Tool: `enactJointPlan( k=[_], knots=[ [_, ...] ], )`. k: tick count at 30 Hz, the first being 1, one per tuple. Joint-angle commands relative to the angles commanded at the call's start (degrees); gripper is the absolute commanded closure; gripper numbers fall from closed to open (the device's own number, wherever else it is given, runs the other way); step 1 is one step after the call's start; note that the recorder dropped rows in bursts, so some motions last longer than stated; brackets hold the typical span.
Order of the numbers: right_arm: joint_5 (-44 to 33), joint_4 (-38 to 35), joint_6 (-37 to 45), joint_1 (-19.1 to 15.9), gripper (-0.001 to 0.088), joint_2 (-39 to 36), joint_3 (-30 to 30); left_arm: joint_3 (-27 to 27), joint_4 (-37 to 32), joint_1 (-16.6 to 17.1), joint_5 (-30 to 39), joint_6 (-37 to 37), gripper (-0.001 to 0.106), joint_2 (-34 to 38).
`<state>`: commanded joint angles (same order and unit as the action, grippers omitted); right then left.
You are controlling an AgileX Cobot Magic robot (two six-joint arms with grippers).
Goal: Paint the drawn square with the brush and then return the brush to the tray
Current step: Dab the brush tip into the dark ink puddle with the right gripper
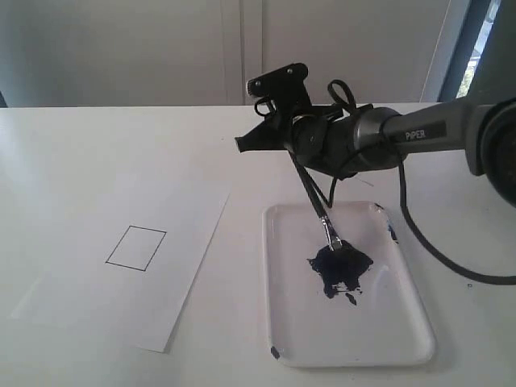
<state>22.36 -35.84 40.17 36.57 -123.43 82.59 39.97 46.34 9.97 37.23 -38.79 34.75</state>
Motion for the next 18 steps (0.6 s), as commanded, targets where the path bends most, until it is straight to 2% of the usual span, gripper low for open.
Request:
enactJointPlan(
  k=[4,7,18],
  knots=[
    [-0.49,0.09,0.64,0.0,0.0868,0.4,-0.43,0.0,0.0,0.0,0.0,0.0,0.105,0.0],
    [3.25,0.27,0.64,0.22,0.0868,0.65,-2.47,0.0,0.0,0.0,0.0,0.0,0.105,0.0],
    [6.82,6.32,-0.48,0.22,0.0868,0.1,-5.07,0.0,0.0,0.0,0.0,0.0,0.105,0.0]
  ],
)
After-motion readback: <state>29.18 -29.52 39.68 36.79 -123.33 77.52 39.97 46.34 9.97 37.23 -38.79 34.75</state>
